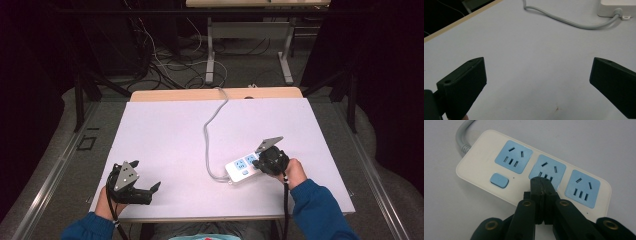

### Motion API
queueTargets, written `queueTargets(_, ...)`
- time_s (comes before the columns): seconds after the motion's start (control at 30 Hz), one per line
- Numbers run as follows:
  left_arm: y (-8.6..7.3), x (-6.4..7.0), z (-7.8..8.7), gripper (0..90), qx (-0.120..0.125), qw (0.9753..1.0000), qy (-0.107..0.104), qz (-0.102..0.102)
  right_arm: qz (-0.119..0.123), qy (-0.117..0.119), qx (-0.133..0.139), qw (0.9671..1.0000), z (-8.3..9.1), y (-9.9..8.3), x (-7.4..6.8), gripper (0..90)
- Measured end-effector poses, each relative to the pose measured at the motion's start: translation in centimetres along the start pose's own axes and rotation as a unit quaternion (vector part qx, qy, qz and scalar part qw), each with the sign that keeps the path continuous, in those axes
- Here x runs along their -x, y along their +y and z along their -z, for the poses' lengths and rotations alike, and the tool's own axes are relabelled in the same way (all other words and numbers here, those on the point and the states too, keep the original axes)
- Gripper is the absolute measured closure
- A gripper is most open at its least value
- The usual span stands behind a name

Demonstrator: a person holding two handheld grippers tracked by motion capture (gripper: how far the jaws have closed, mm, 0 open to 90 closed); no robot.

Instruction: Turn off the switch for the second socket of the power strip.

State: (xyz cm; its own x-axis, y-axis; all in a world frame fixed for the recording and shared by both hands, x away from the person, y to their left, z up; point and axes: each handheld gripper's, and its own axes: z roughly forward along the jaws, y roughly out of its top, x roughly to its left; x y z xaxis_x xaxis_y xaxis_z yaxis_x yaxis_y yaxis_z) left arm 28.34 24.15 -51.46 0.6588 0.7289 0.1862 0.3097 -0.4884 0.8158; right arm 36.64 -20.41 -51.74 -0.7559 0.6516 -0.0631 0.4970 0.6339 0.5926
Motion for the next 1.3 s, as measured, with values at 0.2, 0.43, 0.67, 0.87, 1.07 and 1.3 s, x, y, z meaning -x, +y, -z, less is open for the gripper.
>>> queueTargets(0.2,-0.01,0.04,-0.03,0.9,0.000,1.0000,-0.001,0.002,-0.008,0.005,0.006,0.9999,-0.07,-0.11,0.10,90.0)
queueTargets(0.43,-0.01,0.05,-0.03,0.9,0.000,1.0000,-0.001,0.002,-0.014,0.004,0.010,0.9999,-0.13,-0.16,0.11,90.0)
queueTargets(0.67,0.00,0.05,-0.05,0.9,-0.001,1.0000,-0.001,0.001,-0.017,0.007,0.009,0.9998,-0.14,-0.16,0.18,90.0)
queueTargets(0.87,0.00,0.05,-0.06,0.9,-0.001,1.0000,-0.001,0.000,-0.027,0.010,0.007,0.9996,-0.09,-0.18,0.22,90.0)
queueTargets(1.07,0.01,0.05,-0.06,0.9,-0.002,1.0000,-0.001,-0.001,-0.031,0.012,0.003,0.9994,-0.05,-0.19,0.28,90.0)
queueTargets(1.3,0.01,0.05,-0.07,0.9,-0.003,1.0000,0.000,-0.002,-0.033,0.012,0.010,0.9993,-0.16,-0.24,0.29,90.0)
